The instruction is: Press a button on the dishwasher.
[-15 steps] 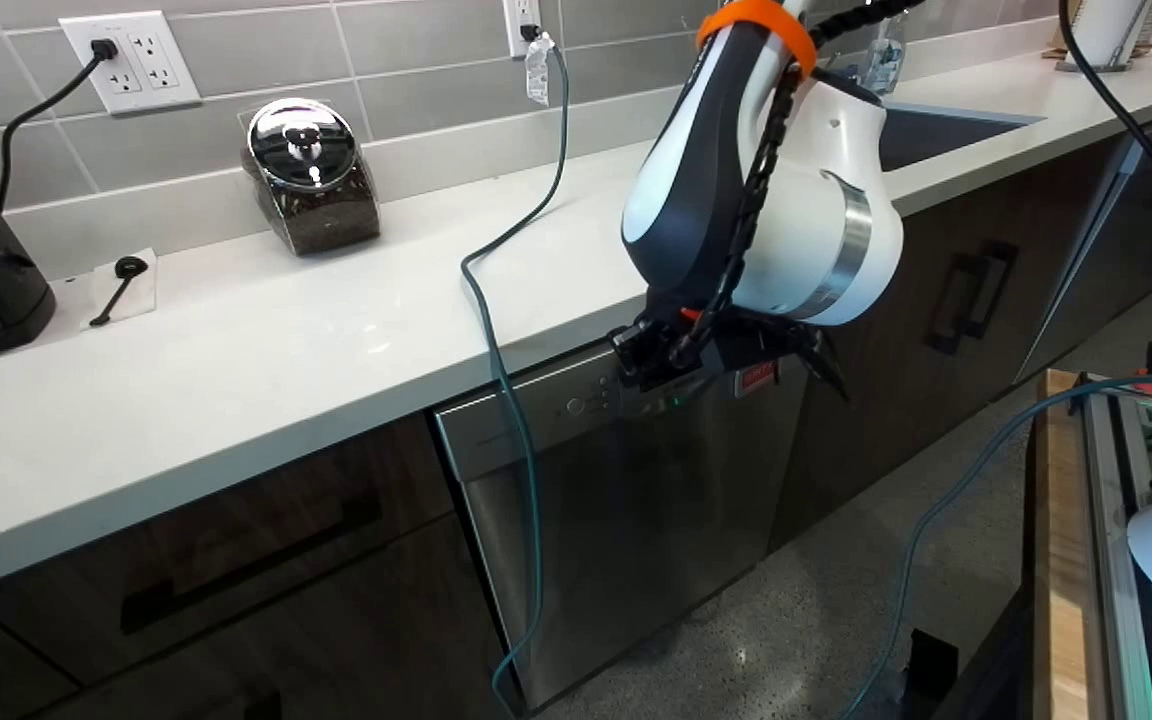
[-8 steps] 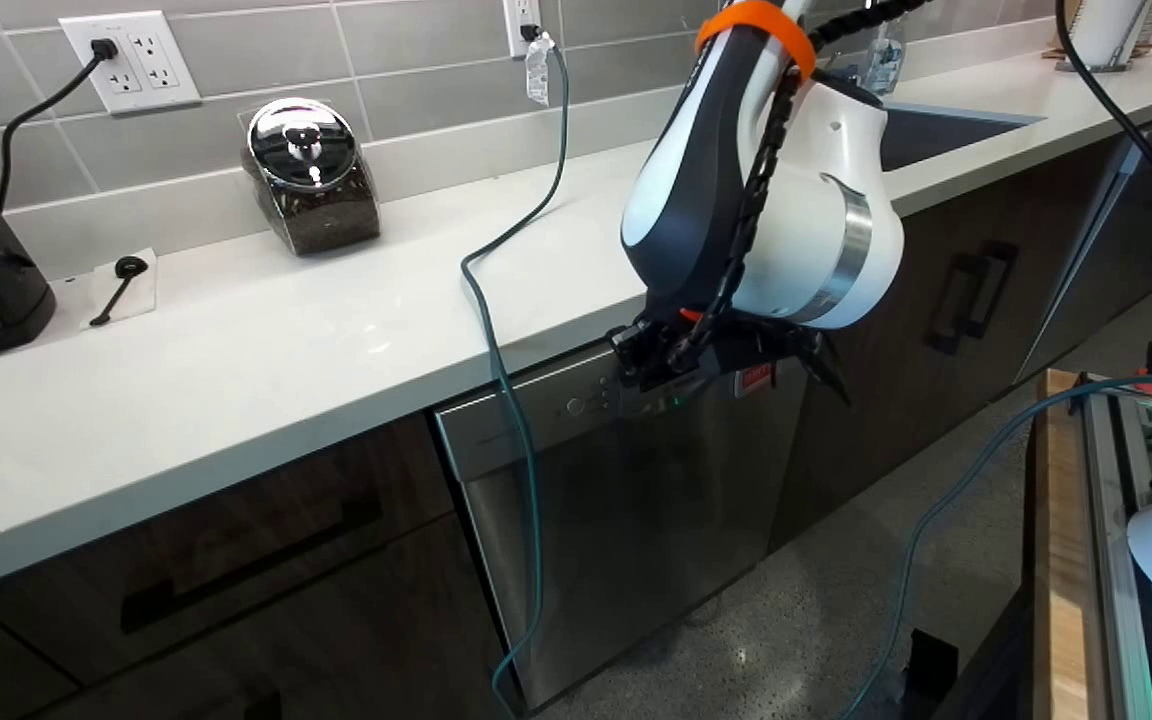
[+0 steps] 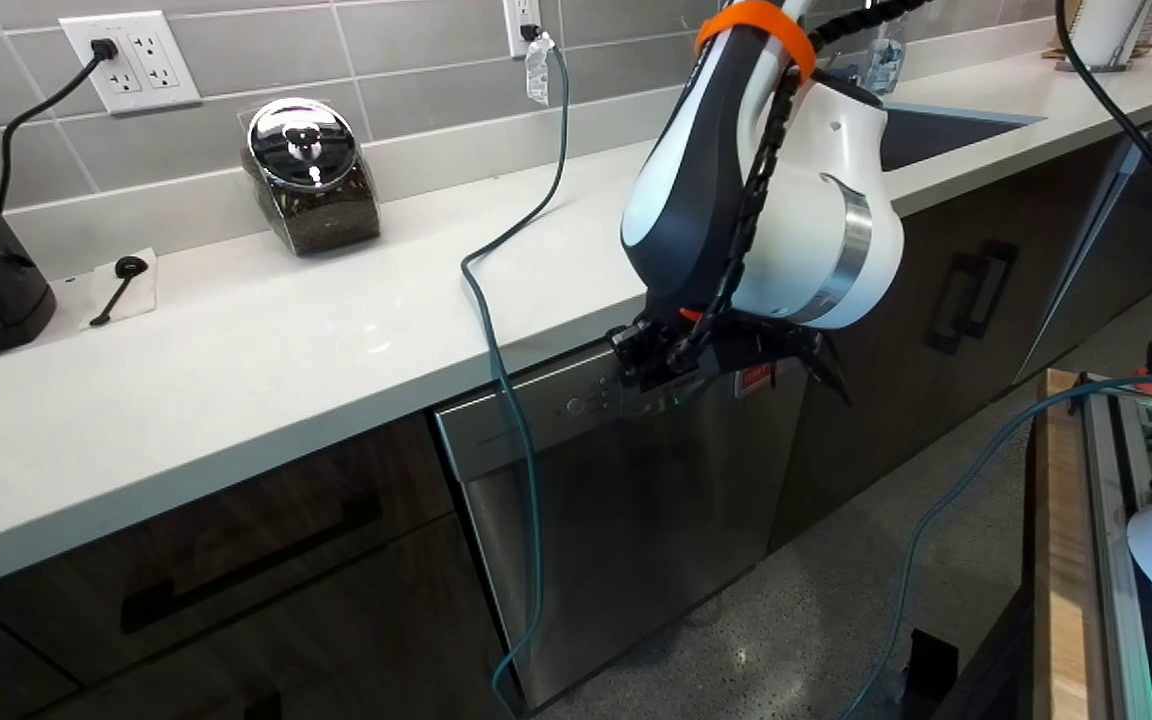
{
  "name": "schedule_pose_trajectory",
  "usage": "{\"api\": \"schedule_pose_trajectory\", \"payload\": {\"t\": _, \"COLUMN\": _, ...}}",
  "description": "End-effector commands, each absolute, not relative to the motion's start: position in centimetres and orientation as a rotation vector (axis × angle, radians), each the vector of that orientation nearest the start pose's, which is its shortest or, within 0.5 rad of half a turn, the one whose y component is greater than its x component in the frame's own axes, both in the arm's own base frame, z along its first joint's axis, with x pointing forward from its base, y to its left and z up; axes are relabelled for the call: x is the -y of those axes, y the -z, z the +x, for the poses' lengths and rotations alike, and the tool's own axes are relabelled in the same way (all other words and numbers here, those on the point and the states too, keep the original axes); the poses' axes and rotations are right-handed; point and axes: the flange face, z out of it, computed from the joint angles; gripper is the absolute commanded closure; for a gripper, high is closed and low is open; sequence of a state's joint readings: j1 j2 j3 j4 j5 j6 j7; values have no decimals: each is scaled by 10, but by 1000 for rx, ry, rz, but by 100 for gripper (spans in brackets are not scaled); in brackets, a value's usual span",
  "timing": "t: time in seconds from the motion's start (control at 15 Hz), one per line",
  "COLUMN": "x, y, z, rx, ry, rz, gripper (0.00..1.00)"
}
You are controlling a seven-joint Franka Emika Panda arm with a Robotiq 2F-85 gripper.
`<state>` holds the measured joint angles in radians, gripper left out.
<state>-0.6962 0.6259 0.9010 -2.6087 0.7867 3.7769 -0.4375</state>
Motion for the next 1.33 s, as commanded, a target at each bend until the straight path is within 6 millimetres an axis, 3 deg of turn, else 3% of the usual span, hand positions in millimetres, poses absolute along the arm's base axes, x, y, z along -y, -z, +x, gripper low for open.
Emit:
{"api": "schedule_pose_trajectory", "payload": {"t": 0.0, "x": -15, "y": -169, "z": 435, "rx": -607, "ry": 838, "rz": -2867, "gripper": 100}}
{"api": "schedule_pose_trajectory", "payload": {"t": 0.13, "x": -15, "y": -178, "z": 437, "rx": -598, "ry": 849, "rz": -2863, "gripper": 100}}
{"api": "schedule_pose_trajectory", "payload": {"t": 0.6, "x": -14, "y": -177, "z": 425, "rx": -537, "ry": 930, "rz": -2927, "gripper": 100}}
{"api": "schedule_pose_trajectory", "payload": {"t": 1.27, "x": -14, "y": -175, "z": 423, "rx": -482, "ry": 857, "rz": -2995, "gripper": 100}}
